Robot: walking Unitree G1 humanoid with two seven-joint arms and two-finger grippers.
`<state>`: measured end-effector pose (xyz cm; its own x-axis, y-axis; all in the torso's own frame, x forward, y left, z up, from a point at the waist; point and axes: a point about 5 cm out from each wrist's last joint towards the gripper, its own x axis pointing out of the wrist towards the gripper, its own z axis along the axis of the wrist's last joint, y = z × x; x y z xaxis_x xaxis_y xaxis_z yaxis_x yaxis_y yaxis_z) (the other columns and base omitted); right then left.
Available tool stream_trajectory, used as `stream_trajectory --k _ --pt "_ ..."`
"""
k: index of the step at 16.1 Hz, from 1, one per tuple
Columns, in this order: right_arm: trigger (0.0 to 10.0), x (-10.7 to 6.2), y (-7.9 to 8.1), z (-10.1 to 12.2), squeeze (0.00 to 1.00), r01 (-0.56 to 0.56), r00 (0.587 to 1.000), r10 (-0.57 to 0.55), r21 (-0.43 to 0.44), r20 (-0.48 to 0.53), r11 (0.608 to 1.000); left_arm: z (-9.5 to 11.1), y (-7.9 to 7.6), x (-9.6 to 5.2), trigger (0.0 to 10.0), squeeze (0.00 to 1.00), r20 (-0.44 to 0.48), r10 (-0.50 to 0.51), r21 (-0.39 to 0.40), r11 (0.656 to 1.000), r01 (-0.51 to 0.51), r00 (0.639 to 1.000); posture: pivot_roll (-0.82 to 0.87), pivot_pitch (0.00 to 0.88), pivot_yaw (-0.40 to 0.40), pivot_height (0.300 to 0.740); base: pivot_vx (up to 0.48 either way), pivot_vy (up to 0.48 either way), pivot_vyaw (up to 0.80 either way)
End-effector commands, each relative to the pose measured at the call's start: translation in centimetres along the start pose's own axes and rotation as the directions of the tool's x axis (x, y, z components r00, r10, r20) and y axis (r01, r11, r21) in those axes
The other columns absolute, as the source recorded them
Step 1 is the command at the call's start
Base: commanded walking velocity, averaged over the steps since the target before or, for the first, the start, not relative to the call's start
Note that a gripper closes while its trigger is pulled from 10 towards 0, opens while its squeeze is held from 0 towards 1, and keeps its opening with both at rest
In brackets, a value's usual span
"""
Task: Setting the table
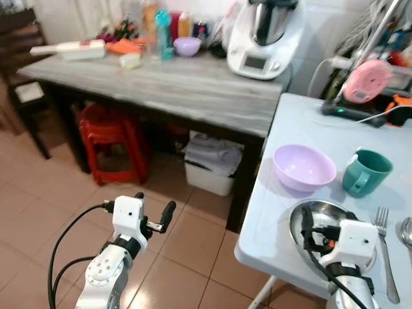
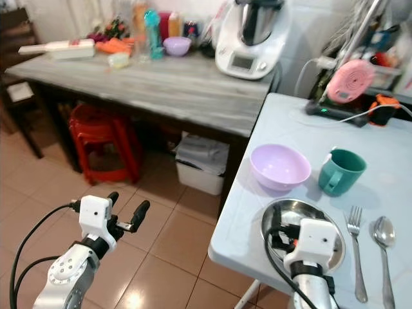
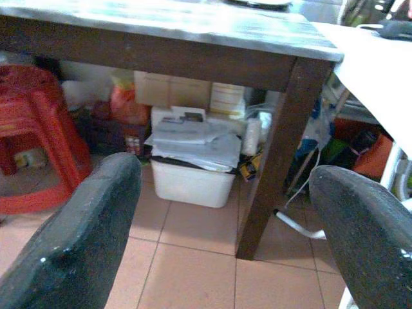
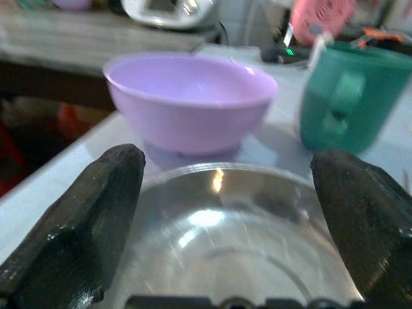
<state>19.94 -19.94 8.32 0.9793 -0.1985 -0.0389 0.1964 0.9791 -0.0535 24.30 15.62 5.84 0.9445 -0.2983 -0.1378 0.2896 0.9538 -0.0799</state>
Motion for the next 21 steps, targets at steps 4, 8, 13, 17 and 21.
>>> stream_trajectory --k 4,8,13,17,21 --pt "10.0 0.15 -0.18 0.92 0.0 0.006 0.999 -0.005 -0.017 0.038 1.0 0.47 0.02 -0.01 10.0 0.0 0.012 -0.005 -0.004 1.0 0.005 1.0 0.04 0.0 -0.031 0.74 0.0 0.0 -0.2" --pt "10.0 0.21 -0.19 0.83 0.0 0.005 0.999 -0.004 -0.017 0.037 1.0 0.58 -0.05 0.06 10.0 0.0 0.012 -0.013 -0.005 1.0 0.014 1.0 0.04 0.0 -0.032 0.74 0.0 0.0 -0.66" --pt "10.0 0.15 -0.19 0.64 0.0 0.01 1.0 -0.01 -0.008 0.026 1.0 0.28 0.0 0.21 10.0 0.0 -0.019 0.012 -0.034 0.999 -0.012 1.0 0.04 0.0 -0.032 0.74 0.0 0.0 -0.49" --pt "10.0 0.21 -0.19 0.63 0.0 0.014 1.0 -0.014 -0.003 0.024 1.0 0.44 0.12 0.36 10.0 0.0 -0.024 0.013 -0.028 1.0 -0.014 1.0 0.04 0.0 -0.03 0.74 0.0 0.0 -0.44" --pt "10.0 0.19 -0.18 0.52 0.0 0.022 1.0 -0.022 -0.003 0.02 1.0 0.84 -0.28 0.49 10.0 0.0 -0.003 -0.036 -0.02 0.999 0.036 0.999 0.04 0.0 -0.027 0.74 0.0 0.0 -0.11"
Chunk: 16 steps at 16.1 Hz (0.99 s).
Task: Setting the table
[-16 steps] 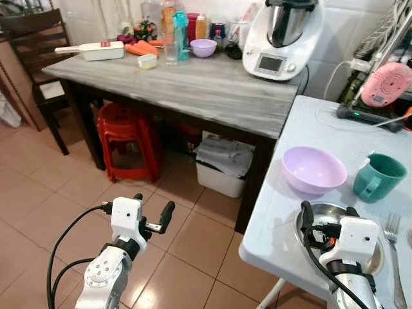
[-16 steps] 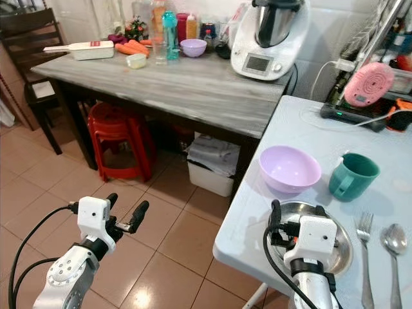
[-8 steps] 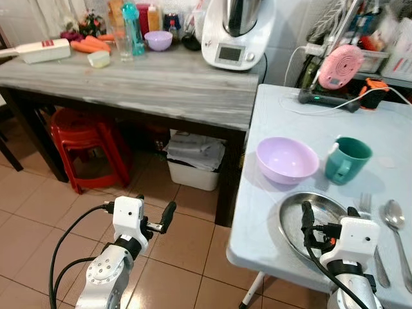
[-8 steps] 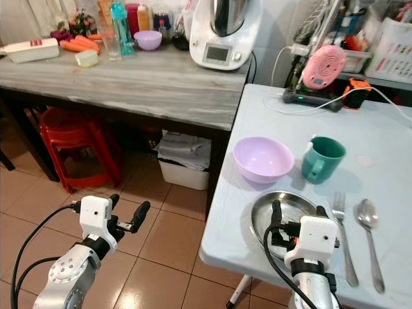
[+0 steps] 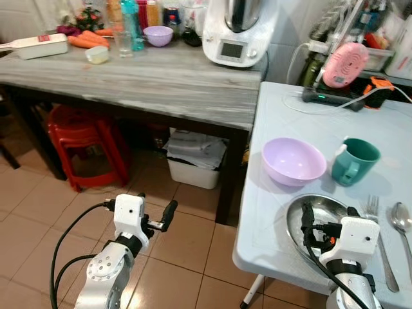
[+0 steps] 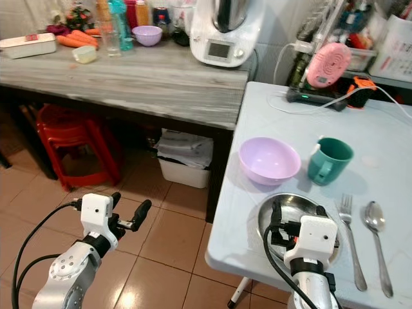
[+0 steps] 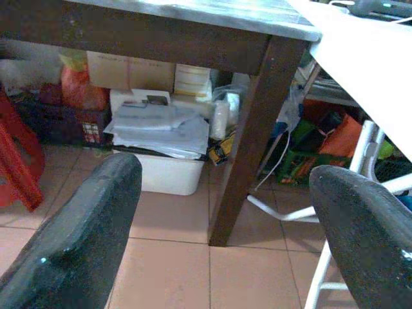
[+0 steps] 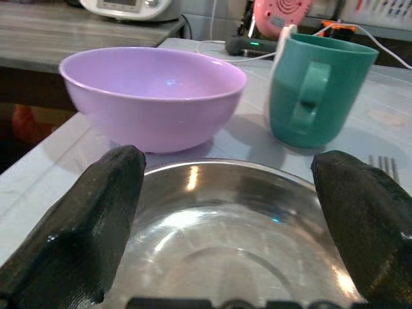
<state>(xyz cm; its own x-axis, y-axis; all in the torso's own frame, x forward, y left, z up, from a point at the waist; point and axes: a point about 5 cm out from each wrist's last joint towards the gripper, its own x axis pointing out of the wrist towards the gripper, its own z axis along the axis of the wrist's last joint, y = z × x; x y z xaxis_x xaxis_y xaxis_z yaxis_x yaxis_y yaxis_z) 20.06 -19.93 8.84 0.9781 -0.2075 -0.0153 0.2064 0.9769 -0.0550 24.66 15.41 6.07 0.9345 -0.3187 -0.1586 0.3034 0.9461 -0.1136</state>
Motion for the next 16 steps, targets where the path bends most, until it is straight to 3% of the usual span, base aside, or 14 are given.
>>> stream_trajectory --k 1,7,16 --pt "10.0 0.08 -0.2 -0.02 0.0 0.012 1.0 -0.012 -0.002 -0.004 1.0 0.56 -0.19 0.12 10.0 0.0 0.019 -0.016 0.01 1.0 0.016 1.0 0.04 0.0 -0.027 0.74 0.0 0.0 -0.42" --pt "10.0 -0.15 -0.39 -0.3 0.0 0.021 1.0 -0.021 0.008 -0.017 1.0 0.37 -0.45 0.1 10.0 0.0 0.009 -0.036 -0.002 0.999 0.036 0.999 0.03 0.0 -0.022 0.74 0.0 -0.04 -0.58" --pt "10.0 -0.14 -0.48 -0.42 0.0 0.007 1.0 -0.007 0.004 -0.026 1.0 -0.1 -0.54 -0.12 10.0 0.0 -0.007 -0.037 -0.005 0.999 0.037 0.999 0.03 0.0 -0.032 0.74 0.0 -0.301 0.0"
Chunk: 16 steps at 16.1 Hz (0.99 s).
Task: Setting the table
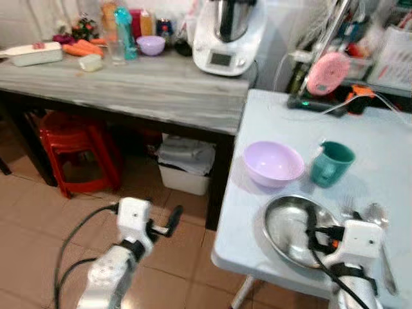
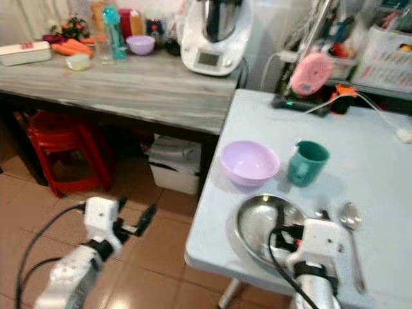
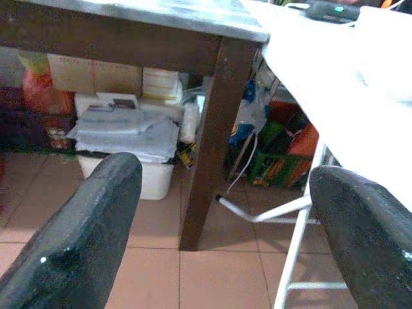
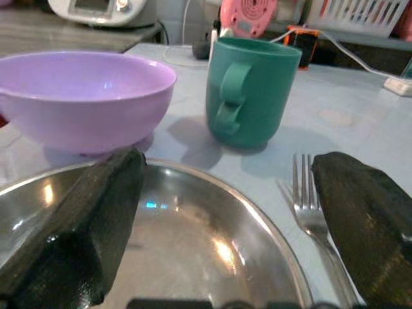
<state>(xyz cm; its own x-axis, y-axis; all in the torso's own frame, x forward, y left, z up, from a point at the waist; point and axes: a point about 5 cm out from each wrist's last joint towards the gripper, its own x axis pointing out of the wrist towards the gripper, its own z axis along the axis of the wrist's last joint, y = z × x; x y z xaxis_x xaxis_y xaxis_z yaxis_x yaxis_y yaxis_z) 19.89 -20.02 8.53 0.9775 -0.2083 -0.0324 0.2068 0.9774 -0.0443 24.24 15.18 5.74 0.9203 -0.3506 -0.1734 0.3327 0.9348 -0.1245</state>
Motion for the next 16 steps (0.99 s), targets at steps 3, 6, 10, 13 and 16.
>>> stream_trajectory --k 3,6,10,13,16 --pt "10.0 -0.01 -0.38 -0.03 0.0 0.006 1.0 -0.006 -0.008 -0.007 1.0 0.3 -0.21 0.16 10.0 0.0 0.012 -0.01 -0.002 1.0 0.01 1.0 0.03 0.0 -0.032 0.74 0.0 -0.111 0.0" --pt "10.0 -0.04 -0.39 0.2 0.0 0.008 1.0 -0.008 -0.004 -0.001 1.0 0.42 0.03 0.09 10.0 0.0 0.003 -0.056 0.024 0.998 0.056 0.998 0.03 0.0 -0.028 0.74 0.0 0.0 0.0" --pt "10.0 -0.25 -0.37 0.14 0.0 0.001 1.0 -0.001 0.004 -0.008 1.0 0.72 -0.09 -0.51 10.0 0.0 -0.019 -0.207 0.086 0.974 0.208 0.978 0.02 0.0 -0.021 0.74 0.0 0.0 0.0" --pt "10.0 -0.25 -0.33 0.0 0.0 -0.004 1.0 0.005 0.013 -0.026 1.0 0.65 -0.09 -0.68 10.0 0.0 -0.044 -0.26 0.117 0.958 0.263 0.965 0.02 0.0 -0.015 0.74 0.0 0.0 0.0" --pt "10.0 -0.46 -0.5 -0.39 0.0 0.005 0.999 -0.003 0.042 -0.05 0.999 0.87 -0.26 -0.58 10.0 0.0 -0.036 -0.27 0.107 0.956 0.272 0.962 0.02 0.0 -0.008 0.74 0.0 0.0 0.0"
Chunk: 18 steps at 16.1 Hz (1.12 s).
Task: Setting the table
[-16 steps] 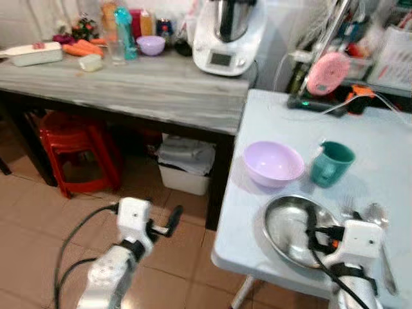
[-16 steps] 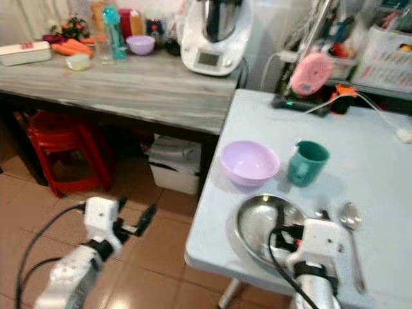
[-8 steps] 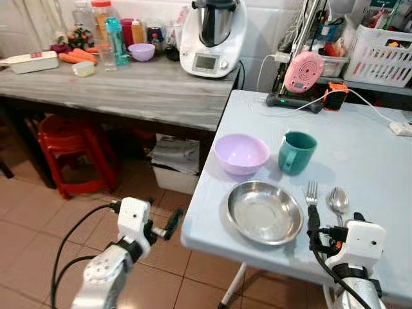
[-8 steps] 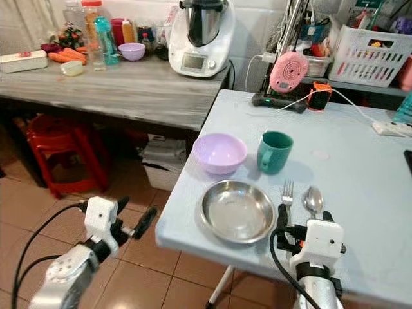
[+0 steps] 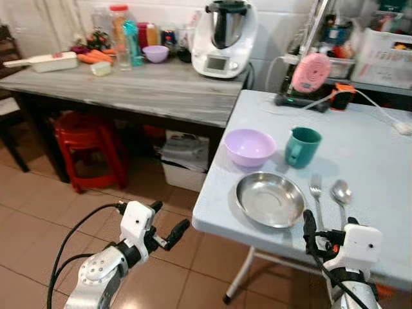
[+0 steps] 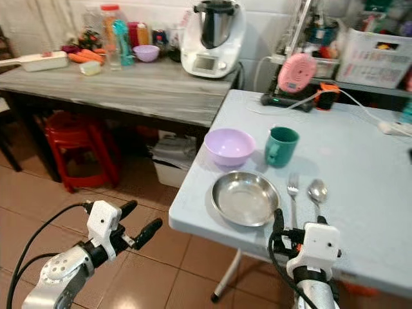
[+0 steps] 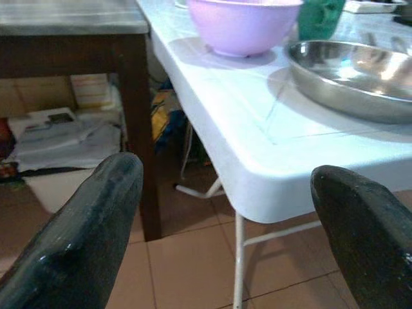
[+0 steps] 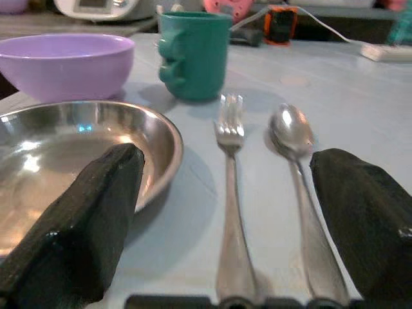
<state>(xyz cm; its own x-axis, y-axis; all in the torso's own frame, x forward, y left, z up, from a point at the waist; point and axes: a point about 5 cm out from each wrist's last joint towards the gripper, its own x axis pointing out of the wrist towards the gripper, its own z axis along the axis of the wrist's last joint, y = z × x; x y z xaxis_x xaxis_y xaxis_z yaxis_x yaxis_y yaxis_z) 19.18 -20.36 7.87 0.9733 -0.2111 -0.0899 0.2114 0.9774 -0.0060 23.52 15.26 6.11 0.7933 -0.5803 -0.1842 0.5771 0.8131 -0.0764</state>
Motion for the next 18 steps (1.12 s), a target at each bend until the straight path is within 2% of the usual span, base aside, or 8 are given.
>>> stream_trajectory --k 1,8,11,14,16,17,18 --pt "10.0 0.1 0.1 0.2 0.0 0.0 1.0 0.0 0.007 0.001 1.0 0.7 0.0 0.1 10.0 0.0 0.016 -0.017 0.024 1.0 0.017 1.0 0.02 0.0 -0.006 0.74 0.0 0.0 0.0" --pt "10.0 0.5 0.8 0.0 0.0 -0.038 0.999 0.038 0.009 -0.015 0.999 1.1 0.2 0.0 10.0 0.0 0.047 0.001 0.005 1.0 -0.001 0.999 0.03 0.0 -0.001 0.74 0.0 0.0 0.0" --pt "10.0 0.4 0.9 -0.2 0.0 -0.036 0.999 0.036 0.007 -0.025 0.999 1.2 -0.1 -0.2 10.0 0.0 0.059 -0.008 -0.007 1.0 0.009 0.998 0.03 0.0 0.001 0.74 0.251 0.0 0.0" --pt "10.0 0.4 1.1 -0.4 0.0 -0.05 0.997 0.051 0.019 -0.05 0.999 0.9 -0.2 -0.2 10.0 0.0 0.049 0.0 -0.02 1.0 0.001 0.999 0.03 0.0 0.0 0.74 0.0 0.0 0.0" --pt "10.0 0.6 1.1 0.0 0.0 -0.042 0.999 0.041 -0.034 -0.023 0.999 0.9 -0.2 -0.2 10.0 0.0 0.05 -0.003 -0.019 1.0 0.003 0.999 0.03 0.0 -0.002 0.74 0.0 0.0 0.0" --pt "10.0 0.7 1.2 0.2 0.0 -0.057 0.998 0.057 -0.021 -0.006 0.998 0.9 -0.2 -0.2 10.0 0.0 0.05 -0.004 -0.019 1.0 0.005 0.999 0.03 0.0 -0.002 0.74 0.0 0.0 0.0" --pt "10.0 0.9 1.1 0.7 0.0 -0.071 0.996 0.074 -0.068 0.039 0.995 0.8 -0.5 -0.2 10.0 0.0 0.05 -0.012 -0.024 1.0 0.013 0.999 0.03 0.0 -0.001 0.74 0.0 0.0 0.0"
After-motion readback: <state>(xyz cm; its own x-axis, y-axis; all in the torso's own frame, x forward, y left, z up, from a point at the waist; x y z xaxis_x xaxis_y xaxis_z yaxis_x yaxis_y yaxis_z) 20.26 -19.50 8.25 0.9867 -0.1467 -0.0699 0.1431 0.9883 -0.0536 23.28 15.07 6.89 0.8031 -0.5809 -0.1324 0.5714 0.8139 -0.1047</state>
